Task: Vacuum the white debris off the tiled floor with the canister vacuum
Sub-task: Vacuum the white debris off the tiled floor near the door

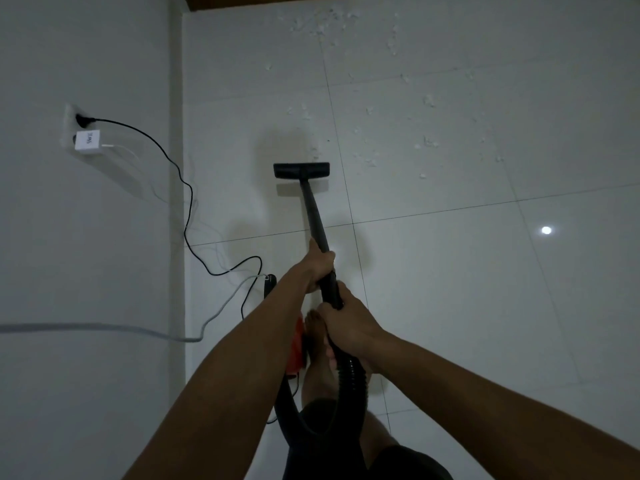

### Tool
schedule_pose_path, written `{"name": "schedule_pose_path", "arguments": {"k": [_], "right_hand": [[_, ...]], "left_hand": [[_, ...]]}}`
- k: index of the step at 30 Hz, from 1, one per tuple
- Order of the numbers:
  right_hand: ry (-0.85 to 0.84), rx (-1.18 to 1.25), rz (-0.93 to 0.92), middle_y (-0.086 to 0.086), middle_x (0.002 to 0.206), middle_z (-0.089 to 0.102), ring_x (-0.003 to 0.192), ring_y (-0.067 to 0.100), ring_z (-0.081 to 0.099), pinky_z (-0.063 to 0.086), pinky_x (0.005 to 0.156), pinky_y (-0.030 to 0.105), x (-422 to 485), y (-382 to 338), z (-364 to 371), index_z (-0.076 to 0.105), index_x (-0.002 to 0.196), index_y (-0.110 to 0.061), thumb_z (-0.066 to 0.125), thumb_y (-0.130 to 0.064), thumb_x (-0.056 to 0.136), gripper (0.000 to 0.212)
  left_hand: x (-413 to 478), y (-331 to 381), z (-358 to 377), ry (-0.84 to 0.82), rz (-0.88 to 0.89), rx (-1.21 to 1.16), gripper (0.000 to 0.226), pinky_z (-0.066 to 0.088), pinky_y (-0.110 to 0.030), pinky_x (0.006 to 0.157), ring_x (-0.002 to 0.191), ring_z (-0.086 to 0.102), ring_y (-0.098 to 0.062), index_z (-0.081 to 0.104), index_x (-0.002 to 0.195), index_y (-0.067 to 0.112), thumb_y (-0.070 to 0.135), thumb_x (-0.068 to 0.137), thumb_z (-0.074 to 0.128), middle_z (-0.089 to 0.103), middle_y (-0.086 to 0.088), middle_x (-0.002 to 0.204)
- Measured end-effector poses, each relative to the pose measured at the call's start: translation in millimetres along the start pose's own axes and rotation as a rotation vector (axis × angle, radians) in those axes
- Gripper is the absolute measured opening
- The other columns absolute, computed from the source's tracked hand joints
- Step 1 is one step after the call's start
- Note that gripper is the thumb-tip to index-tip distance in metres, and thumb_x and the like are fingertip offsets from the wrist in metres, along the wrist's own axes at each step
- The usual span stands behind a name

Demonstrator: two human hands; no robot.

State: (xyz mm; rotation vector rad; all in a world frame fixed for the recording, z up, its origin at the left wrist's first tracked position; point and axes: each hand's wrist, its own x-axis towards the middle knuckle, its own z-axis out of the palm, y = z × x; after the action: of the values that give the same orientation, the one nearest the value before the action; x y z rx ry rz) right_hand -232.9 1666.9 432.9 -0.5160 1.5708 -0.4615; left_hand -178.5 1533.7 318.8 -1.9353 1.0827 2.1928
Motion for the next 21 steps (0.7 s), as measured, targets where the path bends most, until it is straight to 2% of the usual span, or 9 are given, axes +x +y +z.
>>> {"name": "schedule_pose_path", "arguments": {"k": [4,8,12,13,17,21], "right_hand": [[-0.026,0.023,0.038,0.005,0.065,0.059,0.044,0.014,0.055,0.051,0.049,0.03,8,4,-5,0.031,0.155,-0.031,0.047,-0.026,0.105,0.053],[-0.062,0.063,0.091,0.005,0.065,0.059,0.049,0.016,0.056,0.053,0.052,0.032,17,6,-6,0.029,0.155,-0.031,0.047,-0.029,0.106,0.052],[-0.025,0.004,0.05,0.01,0.083,0.069,0.057,0.016,0.061,0.056,0.062,0.035,31,21,-6,0.029,0.157,-0.032,0.047,-0.033,0.105,0.055],[-0.009,-0.014,0.047,0.01,0.089,0.072,0.061,0.016,0.064,0.058,0.064,0.035,36,27,-6,0.03,0.157,-0.034,0.047,-0.037,0.104,0.056],[0.01,-0.075,0.03,0.001,0.106,0.074,0.089,0.018,0.075,0.064,0.083,0.037,49,44,-6,0.024,0.16,-0.041,0.045,-0.041,0.104,0.061],[-0.005,-0.092,0.041,0.0,0.117,0.07,0.097,0.018,0.072,0.061,0.088,0.037,63,58,-9,0.017,0.162,-0.041,0.045,-0.042,0.104,0.064]], "left_hand": [[13,-9,2,-0.02,-0.037,-0.036,0.068,0.05,-0.035,0.06,0.07,0.053,-0.02,0.007,0.155,0.026,0.015,0.101,0.046,0.053,-0.01,0.09],[26,-15,6,-0.046,-0.052,-0.005,0.076,0.053,-0.036,0.07,0.079,0.054,-0.022,-0.009,0.156,0.034,0.016,0.103,0.043,0.053,-0.013,0.108],[38,-28,13,-0.059,-0.031,0.071,0.072,0.054,-0.041,0.086,0.084,0.054,-0.023,-0.002,0.157,0.028,0.017,0.102,0.043,0.052,-0.021,0.127],[40,-31,16,-0.053,-0.032,0.085,0.07,0.053,-0.041,0.086,0.082,0.054,-0.022,0.002,0.158,0.023,0.017,0.102,0.043,0.054,-0.023,0.127],[44,-39,23,-0.046,-0.057,0.074,0.067,0.05,-0.03,0.06,0.073,0.053,-0.019,0.006,0.157,0.017,0.013,0.101,0.044,0.054,-0.011,0.092],[58,-44,27,-0.071,-0.076,0.044,0.071,0.052,-0.032,0.063,0.076,0.054,-0.02,0.004,0.157,0.026,0.014,0.101,0.045,0.055,-0.012,0.096]]}}
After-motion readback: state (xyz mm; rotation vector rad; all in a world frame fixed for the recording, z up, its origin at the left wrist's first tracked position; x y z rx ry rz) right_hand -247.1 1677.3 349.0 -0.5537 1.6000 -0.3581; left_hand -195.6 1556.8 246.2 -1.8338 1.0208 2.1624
